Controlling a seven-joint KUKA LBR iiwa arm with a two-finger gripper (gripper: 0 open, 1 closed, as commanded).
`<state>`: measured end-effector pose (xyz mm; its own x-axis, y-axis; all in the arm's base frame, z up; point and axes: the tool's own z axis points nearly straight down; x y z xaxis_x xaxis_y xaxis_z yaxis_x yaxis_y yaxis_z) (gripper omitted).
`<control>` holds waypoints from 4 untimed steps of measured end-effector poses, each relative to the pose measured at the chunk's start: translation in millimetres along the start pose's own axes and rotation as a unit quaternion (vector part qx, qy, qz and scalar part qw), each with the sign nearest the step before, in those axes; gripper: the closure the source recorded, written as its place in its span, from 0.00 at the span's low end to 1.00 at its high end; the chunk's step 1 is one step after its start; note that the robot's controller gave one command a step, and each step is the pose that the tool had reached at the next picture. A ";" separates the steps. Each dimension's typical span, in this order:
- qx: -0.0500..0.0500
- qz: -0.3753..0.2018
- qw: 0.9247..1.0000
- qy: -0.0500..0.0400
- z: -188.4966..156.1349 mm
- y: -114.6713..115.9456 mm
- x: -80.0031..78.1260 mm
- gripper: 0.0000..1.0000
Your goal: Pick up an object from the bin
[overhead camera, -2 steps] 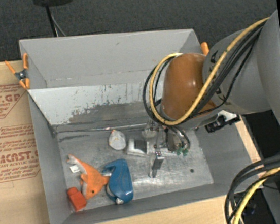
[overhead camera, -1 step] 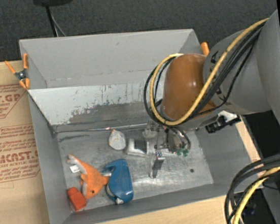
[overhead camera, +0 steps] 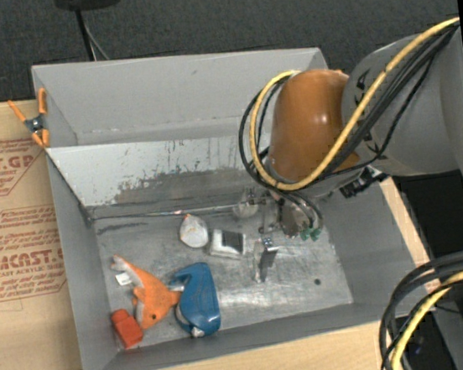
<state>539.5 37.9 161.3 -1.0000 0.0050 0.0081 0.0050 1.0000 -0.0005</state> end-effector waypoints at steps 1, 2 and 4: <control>-0.002 -0.019 1.000 -0.002 78.1 -4.3 -53.2 1.00; -0.002 -0.019 1.000 -0.002 78.2 -4.2 -53.2 1.00; 0.000 -0.021 1.000 -0.002 -11.4 -2.5 -43.2 1.00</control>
Offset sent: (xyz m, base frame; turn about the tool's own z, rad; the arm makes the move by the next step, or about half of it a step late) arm 0.0000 0.0000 0.0000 0.0000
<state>582.8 35.1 172.3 -0.9993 -0.0360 0.0033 -0.0360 0.9993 0.0006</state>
